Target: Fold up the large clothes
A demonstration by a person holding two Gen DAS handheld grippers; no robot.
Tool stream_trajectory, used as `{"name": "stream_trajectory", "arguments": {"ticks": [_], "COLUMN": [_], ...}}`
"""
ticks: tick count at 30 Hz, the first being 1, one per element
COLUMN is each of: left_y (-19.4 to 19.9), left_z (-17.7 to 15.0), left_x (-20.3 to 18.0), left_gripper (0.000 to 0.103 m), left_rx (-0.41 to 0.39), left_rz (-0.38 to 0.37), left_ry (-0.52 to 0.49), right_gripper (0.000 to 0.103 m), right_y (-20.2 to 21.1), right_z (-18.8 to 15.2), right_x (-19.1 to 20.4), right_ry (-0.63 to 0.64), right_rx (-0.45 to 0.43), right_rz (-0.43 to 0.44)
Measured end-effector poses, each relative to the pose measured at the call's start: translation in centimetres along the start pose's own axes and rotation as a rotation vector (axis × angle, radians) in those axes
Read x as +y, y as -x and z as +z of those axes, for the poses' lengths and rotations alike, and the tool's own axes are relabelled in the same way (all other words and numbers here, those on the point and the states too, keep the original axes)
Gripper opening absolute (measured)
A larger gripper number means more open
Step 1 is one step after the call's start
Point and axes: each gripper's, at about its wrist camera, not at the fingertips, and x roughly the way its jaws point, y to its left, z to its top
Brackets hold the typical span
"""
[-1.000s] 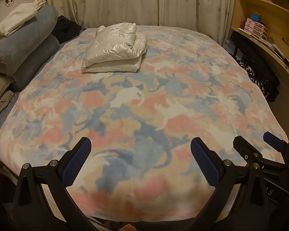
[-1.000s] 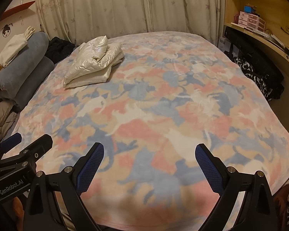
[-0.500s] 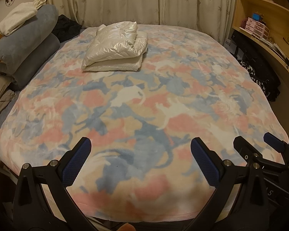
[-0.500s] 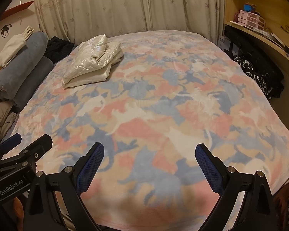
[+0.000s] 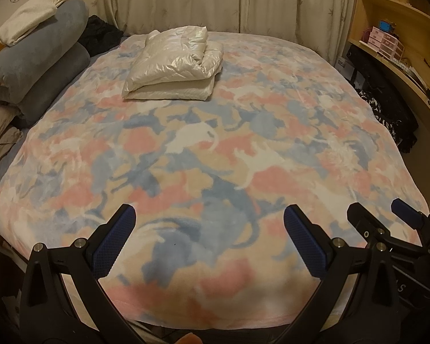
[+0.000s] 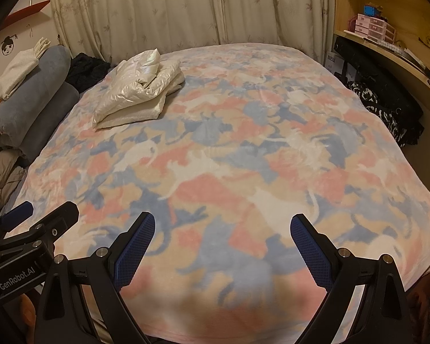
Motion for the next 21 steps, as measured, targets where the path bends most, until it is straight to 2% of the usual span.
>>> {"name": "stream_trajectory", "arguments": {"ticks": [21], "left_y": [-0.22], "left_z": [0.09], "left_x": [0.22], "left_gripper": [0.103], "left_rx": [0.0], "left_rz": [0.0], "left_ry": [-0.004], "right_gripper": [0.097], "right_y": [0.13], "right_z": [-0.02], "right_x": [-0.28], "right_ry": [-0.001], "right_rx": [0.003], "right_rz": [0.006]}}
